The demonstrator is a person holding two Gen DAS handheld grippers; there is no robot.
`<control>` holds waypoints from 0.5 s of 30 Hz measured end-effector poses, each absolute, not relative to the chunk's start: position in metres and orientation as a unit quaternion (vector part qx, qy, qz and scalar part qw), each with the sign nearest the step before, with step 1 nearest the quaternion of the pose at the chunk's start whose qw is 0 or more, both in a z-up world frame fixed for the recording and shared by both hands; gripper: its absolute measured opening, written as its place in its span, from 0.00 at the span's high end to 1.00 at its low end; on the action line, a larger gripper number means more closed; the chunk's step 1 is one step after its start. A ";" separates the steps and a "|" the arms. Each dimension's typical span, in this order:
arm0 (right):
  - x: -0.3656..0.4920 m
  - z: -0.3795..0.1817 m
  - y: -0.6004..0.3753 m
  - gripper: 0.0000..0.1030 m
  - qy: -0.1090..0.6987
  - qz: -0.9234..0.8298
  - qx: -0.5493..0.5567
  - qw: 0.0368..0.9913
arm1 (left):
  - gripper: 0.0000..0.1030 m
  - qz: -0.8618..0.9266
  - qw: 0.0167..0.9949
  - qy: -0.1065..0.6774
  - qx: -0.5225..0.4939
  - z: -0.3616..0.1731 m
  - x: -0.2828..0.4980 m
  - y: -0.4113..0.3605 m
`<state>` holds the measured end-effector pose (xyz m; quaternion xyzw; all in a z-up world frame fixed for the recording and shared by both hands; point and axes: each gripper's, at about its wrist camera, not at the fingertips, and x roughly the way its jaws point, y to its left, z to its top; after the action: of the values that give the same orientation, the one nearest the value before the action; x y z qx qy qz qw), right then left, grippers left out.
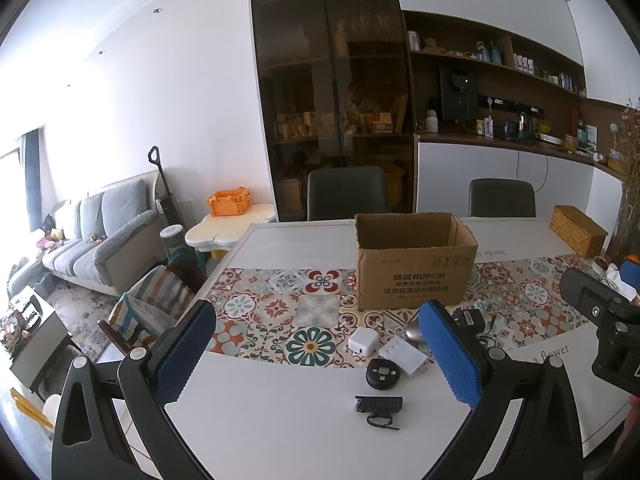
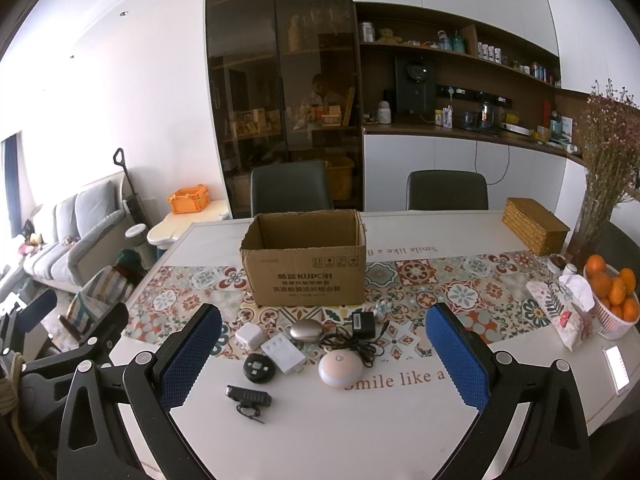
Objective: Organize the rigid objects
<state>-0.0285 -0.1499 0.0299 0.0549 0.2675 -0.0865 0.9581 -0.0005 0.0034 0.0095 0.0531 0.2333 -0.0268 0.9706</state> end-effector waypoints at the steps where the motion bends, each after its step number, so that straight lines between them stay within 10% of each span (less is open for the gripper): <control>1: -0.028 0.030 -0.150 0.01 0.268 -0.087 0.055 0.958 | 0.00 -0.027 0.971 0.233 0.053 0.009 -0.001 0.004; 15: -0.027 0.031 -0.151 0.01 0.267 -0.086 0.056 0.958 | 0.00 -0.027 0.971 0.232 0.056 0.010 0.000 0.000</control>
<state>-0.0267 -0.1510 0.0305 0.0561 0.2674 -0.0862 0.9581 0.0003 -0.0001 0.0097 0.0561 0.2316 -0.0271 0.9708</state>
